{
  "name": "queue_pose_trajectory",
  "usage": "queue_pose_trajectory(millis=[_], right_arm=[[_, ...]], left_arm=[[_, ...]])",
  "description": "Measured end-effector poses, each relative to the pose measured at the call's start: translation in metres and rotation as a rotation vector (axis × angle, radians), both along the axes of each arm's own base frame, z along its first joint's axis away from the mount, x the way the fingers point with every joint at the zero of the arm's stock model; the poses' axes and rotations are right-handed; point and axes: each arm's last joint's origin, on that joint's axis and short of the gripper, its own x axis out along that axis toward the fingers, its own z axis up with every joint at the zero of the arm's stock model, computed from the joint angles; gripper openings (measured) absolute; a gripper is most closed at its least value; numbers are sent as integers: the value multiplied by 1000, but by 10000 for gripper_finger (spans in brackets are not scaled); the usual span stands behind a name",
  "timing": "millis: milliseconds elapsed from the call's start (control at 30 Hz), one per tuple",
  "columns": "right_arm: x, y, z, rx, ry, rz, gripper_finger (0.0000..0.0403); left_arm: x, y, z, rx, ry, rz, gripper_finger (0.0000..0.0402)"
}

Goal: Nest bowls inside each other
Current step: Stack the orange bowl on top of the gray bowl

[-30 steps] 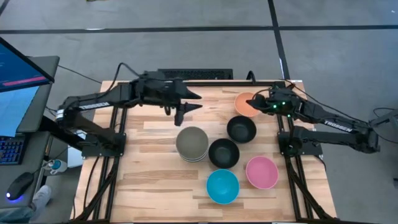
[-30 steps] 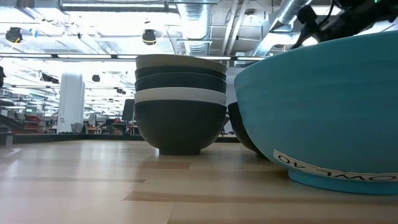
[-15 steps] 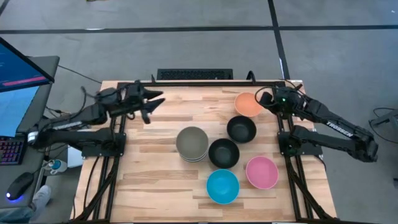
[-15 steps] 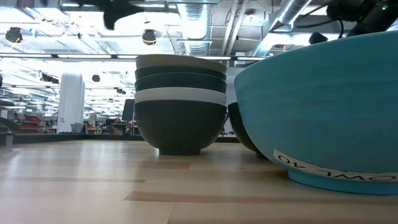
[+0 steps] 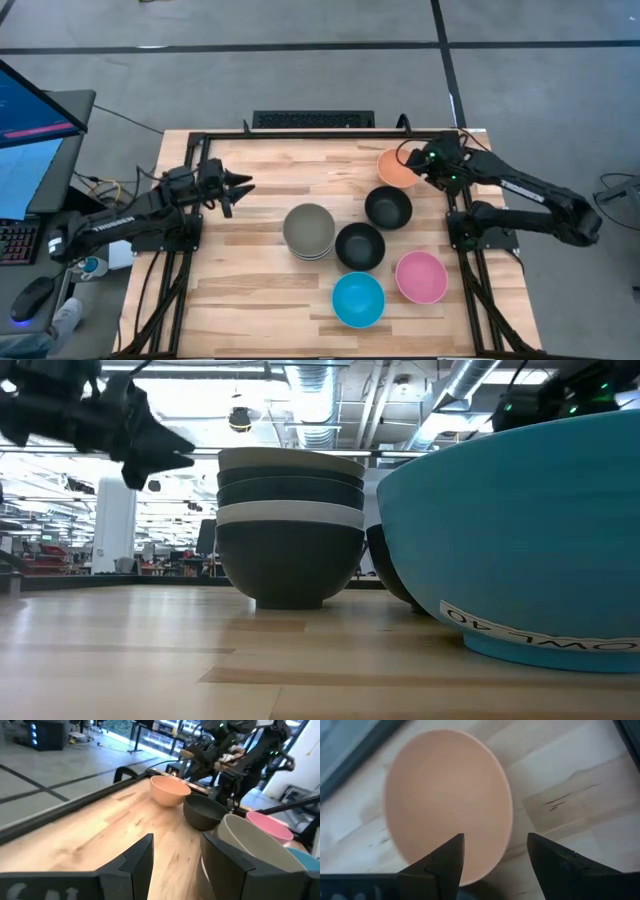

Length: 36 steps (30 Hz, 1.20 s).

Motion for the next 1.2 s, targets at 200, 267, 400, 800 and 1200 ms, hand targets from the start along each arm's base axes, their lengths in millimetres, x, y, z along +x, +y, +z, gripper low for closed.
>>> queue_pose_trajectory(millis=[200,267,400,800,1200], right_arm=[[12,-10,-14,55,39,-28,240],[15,-13,-18,61,46,-31,240],[17,-16,-25,93,77,-47,240],[15,-21,-33,134,139,-58,153],[17,-22,-28,90,105,-15,17]], left_arm=[[-4,-2,-30,-51,-69,-6,153],[-6,-3,-40,-79,-71,-2,153],[-8,-3,-48,-125,-60,12,153],[-9,-3,-48,-146,-73,27,153],[-10,0,-51,-104,-30,140,153]])
